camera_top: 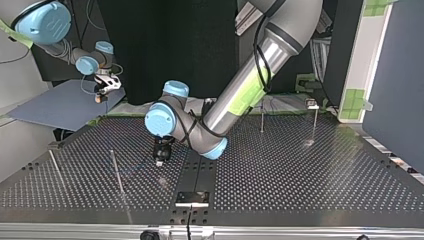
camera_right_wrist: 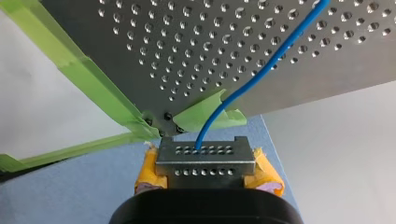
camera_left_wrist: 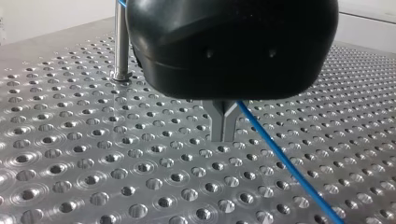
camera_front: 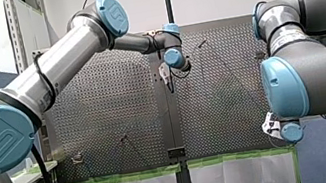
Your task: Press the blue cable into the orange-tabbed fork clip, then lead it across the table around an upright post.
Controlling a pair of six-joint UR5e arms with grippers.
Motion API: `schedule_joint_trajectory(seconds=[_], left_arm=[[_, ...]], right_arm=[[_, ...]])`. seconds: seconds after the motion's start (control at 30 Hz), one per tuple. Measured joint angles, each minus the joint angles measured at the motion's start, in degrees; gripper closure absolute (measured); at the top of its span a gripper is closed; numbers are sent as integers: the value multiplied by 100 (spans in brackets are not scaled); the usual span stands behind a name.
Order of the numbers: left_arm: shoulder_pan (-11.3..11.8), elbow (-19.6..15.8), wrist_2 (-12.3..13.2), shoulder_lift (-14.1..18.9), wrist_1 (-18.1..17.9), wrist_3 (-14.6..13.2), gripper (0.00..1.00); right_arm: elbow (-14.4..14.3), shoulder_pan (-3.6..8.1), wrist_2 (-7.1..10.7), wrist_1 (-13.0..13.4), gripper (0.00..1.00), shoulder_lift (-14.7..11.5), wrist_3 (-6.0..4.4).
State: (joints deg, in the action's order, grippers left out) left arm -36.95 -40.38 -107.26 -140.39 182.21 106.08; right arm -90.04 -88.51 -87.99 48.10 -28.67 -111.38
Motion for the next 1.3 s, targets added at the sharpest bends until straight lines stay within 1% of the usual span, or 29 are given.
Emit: schedule_joint_trajectory(seconds=[0.1, 0.2, 0.23, 0.27, 0.3, 0.33, 0.37, 0.4, 0.43, 0.47, 0.5, 0.53, 0.57, 0.7, 0.73, 0.87, 1.17, 1.3], left_arm=[[1, -32, -1, 1, 0, -7, 99], [-4, -100, -2, 2, -6, -72, 99], [-8, -124, -4, 2, -13, -100, 96], [-12, -144, -5, 1, -25, -131, 88], [-18, -163, -9, 1, -43, -179, 88], [-20, -173, -11, 1, -54, -216, 73], [-23, -181, -14, 1, -62, -248, 62], [-26, -188, -25, 2, -69, -279, 62], [-28, -191, -41, 4, -72, -296, 47], [-29, -193, -67, 4, -74, -308, 26], [-29, -194, -112, 4, -76, -323, 26], [-28, -194, -150, 3, -77, -335, 13], [-29, -194, -186, 4, -77, -348, 8], [-32, -195, -279, 8, -72, -380, 8], [-32, -196, -286, 8, -72, -382, 0], [-31, -196, -255, 6, -22, -337, 0], [4, -202, 147, 33, 385, 69, 0], [22, -311, 301, 125, 563, 206, 0]], right_arm=[[24, -1, -54, -13, 100, 10, 59], [34, -10, -68, -17, 100, 12, 116], [36, -14, -67, -19, 100, 12, 131], [40, -19, -65, -22, 100, 13, 151], [43, -23, -63, -24, 100, 13, 165], [43, -27, -61, -25, 100, 14, 179], [46, -32, -58, -29, 100, 14, 195], [47, -35, -57, -33, 100, 14, 205], [48, -37, -55, -39, 100, 14, 213], [49, -39, -54, -46, 100, 14, 219], [50, -41, -54, -51, 100, 14, 222], [50, -43, -54, -55, 100, 14, 224], [50, -43, -53, -61, 100, 14, 226], [52, -47, -49, -77, 100, 14, 234], [52, -47, -48, -80, 100, 14, 236], [52, -50, -45, -87, 100, 14, 244], [59, -52, -37, -114, 100, 14, 246], [59, -53, -35, -128, 100, 14, 258]])
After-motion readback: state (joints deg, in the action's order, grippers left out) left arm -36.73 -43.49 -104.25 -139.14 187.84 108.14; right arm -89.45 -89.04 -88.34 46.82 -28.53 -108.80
